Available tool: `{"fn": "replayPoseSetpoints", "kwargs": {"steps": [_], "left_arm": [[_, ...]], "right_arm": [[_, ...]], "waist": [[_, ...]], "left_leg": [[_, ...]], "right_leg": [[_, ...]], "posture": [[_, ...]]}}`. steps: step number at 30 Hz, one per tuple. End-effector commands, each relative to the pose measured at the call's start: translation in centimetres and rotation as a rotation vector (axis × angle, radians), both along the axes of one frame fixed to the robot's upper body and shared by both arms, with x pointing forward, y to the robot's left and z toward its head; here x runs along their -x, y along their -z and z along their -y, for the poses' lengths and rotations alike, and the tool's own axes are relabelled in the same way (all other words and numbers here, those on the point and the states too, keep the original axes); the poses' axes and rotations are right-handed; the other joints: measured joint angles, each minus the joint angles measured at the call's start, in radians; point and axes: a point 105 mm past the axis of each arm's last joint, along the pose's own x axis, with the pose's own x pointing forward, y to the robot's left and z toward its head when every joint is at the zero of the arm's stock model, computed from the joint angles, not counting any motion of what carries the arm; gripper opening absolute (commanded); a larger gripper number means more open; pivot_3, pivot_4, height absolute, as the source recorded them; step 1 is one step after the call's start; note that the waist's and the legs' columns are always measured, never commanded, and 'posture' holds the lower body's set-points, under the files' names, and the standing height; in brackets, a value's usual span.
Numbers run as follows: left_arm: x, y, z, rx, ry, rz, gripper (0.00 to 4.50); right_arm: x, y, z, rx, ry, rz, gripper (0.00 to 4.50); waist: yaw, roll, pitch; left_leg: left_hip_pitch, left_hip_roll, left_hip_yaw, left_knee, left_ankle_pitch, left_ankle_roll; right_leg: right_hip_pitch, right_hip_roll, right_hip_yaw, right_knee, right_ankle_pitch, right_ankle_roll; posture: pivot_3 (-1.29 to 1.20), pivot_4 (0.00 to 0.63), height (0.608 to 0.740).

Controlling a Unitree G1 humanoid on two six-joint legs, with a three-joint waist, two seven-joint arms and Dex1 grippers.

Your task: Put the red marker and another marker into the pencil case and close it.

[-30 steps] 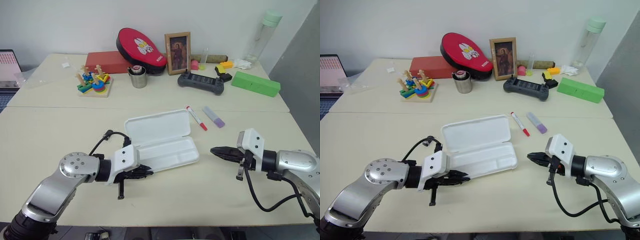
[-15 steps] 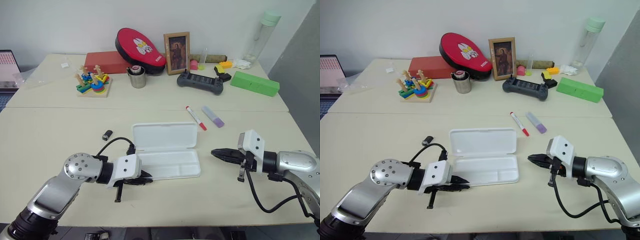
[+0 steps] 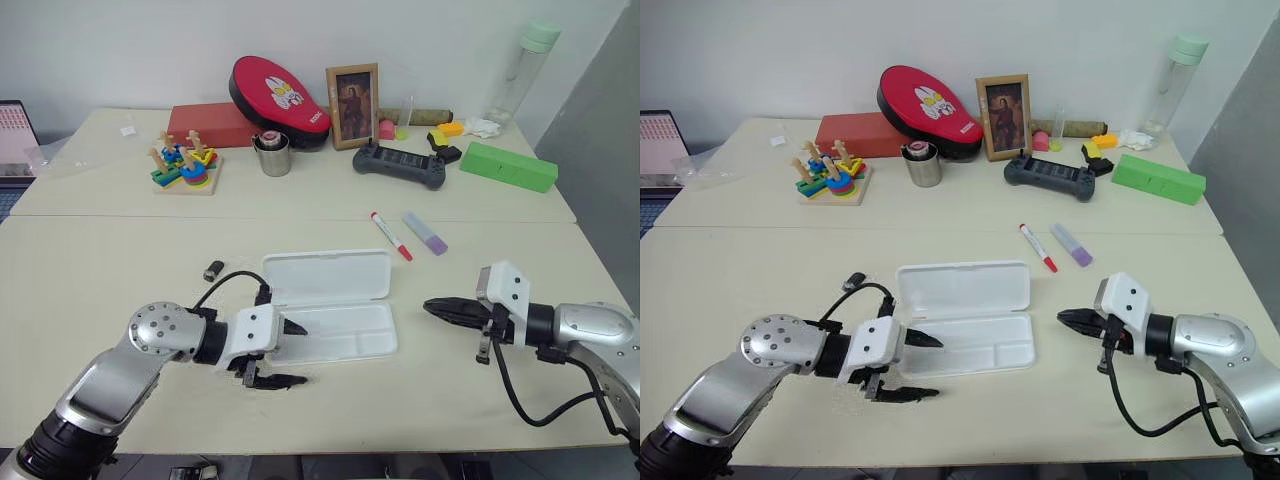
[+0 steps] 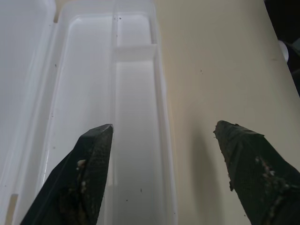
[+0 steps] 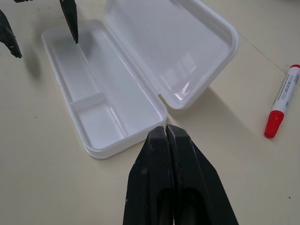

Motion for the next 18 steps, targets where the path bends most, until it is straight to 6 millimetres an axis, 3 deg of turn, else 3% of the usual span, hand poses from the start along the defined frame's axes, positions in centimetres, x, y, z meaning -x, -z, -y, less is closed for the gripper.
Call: {"fn": "replayPoseSetpoints", "kwargs": {"steps": [1, 10, 16, 18], "left_arm": [[0.1, -3.3, 0.2, 0.168, -0.07, -0.072, 4.49], [0.6, -7.4, -1.6, 0.268, -0.181, -0.106, 4.49], [0.2, -8.5, -2.4, 0.158, -0.217, 0.032, 4.49], [-0.1, -9.9, -2.6, 0.197, -0.263, 0.071, 4.49]], "right_arm": [[-0.2, -1.0, 0.0, 0.003, -0.009, 0.037, 0.0], [-0.9, -1.3, 0.2, -0.008, 0.031, 0.047, 0.0], [-2.2, -1.0, 1.1, 0.033, 0.082, 0.094, 0.0], [-2.6, -1.0, 1.4, 0.024, 0.104, 0.108, 0.0]], "waist": [[0.0, 0.0, 0.0], [-0.001, 0.0, 0.0], [0.0, 0.0, 0.0], [0.0, 0.0, 0.0]], "left_leg": [[0.0, 0.0, 0.0, 0.0, 0.0, 0.0], [0.0, 0.0, 0.0, 0.0, 0.0, 0.0], [0.0, 0.0, 0.0, 0.0, 0.0, 0.0], [0.001, 0.0, 0.0, 0.0, 0.0, 0.0]], "right_leg": [[0.0, 0.0, 0.0, 0.0, 0.0, 0.0], [0.0, 0.0, 0.0, 0.001, 0.0, 0.001], [0.0, 0.0, 0.0, 0.001, 0.0, -0.001], [0.0, 0.0, 0.0, 0.001, -0.001, -0.002]], "posture": [[0.0, 0.15, 0.74], [0.0, 0.15, 0.74], [0.0, 0.15, 0.74], [0.0, 0.15, 0.74]]}}
